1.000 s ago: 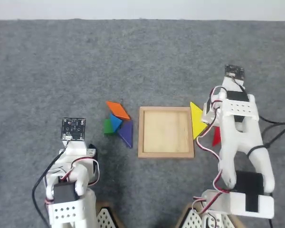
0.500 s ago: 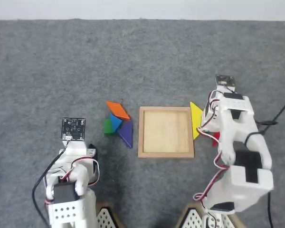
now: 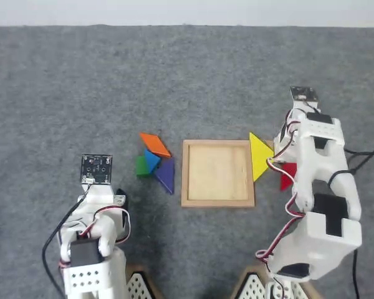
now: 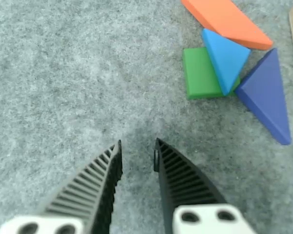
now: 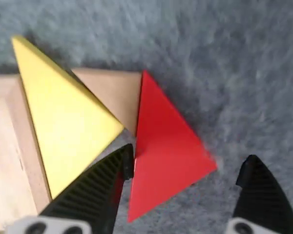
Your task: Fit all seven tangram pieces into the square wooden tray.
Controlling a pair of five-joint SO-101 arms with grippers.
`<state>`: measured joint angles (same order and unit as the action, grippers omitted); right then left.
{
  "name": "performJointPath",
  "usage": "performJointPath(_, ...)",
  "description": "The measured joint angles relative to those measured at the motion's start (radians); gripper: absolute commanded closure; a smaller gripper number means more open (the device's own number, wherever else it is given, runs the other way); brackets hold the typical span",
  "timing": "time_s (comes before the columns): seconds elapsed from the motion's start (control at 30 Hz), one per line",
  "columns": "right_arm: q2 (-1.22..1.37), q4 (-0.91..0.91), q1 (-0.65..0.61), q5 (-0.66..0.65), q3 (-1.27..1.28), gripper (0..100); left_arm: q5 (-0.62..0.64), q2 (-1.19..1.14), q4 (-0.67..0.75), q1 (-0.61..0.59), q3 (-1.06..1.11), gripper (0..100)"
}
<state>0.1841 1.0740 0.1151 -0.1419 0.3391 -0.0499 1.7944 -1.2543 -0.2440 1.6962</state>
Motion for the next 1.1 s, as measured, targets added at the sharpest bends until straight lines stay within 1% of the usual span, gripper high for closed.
performJointPath(0.17,0.008,0.0,0.0,-0.005,-0.002,66.3,0.0,0.0,0.0,0.0,0.0,90)
performJointPath(0.47,0.143,-0.009,-0.002,-0.011,-0.049,66.4,0.0,0.0,0.0,0.0,0.0,90)
performJointPath(0.53,0.144,-0.005,-0.002,-0.011,-0.052,69.5,0.0,0.0,0.0,0.0,0.0,90)
performJointPath(0.67,0.147,0.005,-0.002,-0.011,-0.06,81.4,0.0,0.0,0.0,0.0,0.0,90)
performJointPath(0.73,0.144,0.005,0.009,-0.011,-0.068,83.1,0.0,0.0,0.0,0.0,0.0,90)
performJointPath(1.0,0.144,0.003,0.012,0.034,-0.081,80.8,0.0,0.0,0.0,0.0,0.0,90)
performJointPath(1.1,0.143,0.014,0.035,0.054,-0.091,73.7,0.0,0.0,0.0,0.0,0.0,90)
